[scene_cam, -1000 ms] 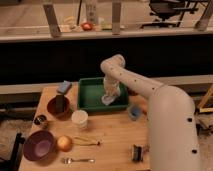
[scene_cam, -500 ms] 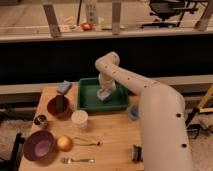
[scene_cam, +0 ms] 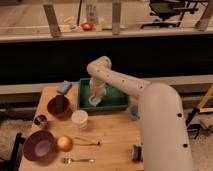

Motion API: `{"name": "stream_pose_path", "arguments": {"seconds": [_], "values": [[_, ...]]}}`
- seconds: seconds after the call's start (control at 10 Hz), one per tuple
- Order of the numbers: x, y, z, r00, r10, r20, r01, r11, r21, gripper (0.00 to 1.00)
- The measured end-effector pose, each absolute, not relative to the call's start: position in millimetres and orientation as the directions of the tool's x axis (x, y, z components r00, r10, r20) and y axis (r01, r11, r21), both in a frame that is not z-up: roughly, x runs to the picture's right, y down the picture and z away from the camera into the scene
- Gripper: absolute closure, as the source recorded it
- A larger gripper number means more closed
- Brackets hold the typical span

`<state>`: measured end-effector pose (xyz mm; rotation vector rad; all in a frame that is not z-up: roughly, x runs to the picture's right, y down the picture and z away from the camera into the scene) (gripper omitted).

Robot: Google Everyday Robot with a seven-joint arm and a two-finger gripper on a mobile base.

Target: Wipe tray with towel

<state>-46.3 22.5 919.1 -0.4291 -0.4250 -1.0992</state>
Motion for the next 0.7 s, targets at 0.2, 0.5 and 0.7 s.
{"name": "stream_pose_path", "arguments": {"seconds": [0.2,0.5,0.7], "values": [[-22,28,918,0.406,-0.741,0.534,0.909,0.39,-0.149,1.0],[28,14,929,0.483,-0.729,0.485,0.874,0.435,-0.217,1.0],[38,-6,942,0.522,-0.729,0.443,0.852,0.466,-0.238,1.0]]}}
